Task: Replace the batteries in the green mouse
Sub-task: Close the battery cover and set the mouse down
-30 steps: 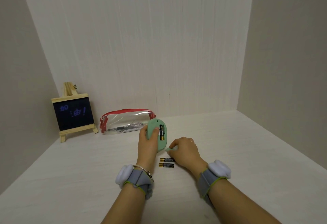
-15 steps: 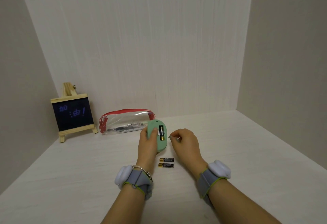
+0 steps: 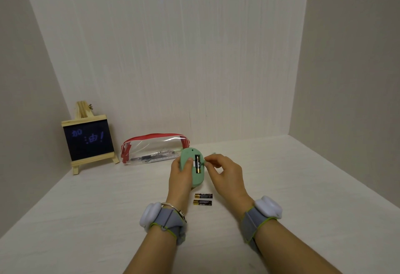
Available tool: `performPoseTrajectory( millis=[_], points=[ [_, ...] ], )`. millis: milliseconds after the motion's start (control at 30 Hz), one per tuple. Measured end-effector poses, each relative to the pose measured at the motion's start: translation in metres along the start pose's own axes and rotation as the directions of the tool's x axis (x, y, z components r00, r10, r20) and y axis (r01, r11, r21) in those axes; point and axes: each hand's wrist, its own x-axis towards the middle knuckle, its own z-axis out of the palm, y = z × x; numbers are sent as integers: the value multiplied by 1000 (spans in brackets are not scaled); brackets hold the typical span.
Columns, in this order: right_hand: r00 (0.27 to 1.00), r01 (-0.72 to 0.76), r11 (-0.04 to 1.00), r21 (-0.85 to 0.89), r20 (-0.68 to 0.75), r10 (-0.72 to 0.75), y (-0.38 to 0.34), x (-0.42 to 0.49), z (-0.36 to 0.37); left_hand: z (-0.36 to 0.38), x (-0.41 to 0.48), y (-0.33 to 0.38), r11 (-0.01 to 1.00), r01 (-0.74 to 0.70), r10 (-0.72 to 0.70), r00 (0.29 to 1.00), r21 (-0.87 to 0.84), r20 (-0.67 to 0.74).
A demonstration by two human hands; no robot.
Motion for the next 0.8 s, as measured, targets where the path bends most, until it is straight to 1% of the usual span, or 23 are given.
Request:
performPoseTrajectory(
  millis=[233,333,433,667,800],
  points=[
    [999,-31,996,79,-37,34,-3,-1,-2,0,-1,-1,1000,5,-5,1000,-18,6],
    [994,-97,988,121,-44,103,-3,1,-4,1,-1,0,1000,11,-10,1000,-23,10],
    [988,-149,975,163,-13,153,-4,1,-3,0,-1,0,999,16,-16,1000,-28,16],
    [989,-145,983,111,-3,147,-4,2,-2,0,-2,1,1000,15,-15,1000,-17,22],
    [997,-73,997,32,-12,73,-1,1,-2,-1,-1,-1,999,25,-24,999,-22,41]
  ],
)
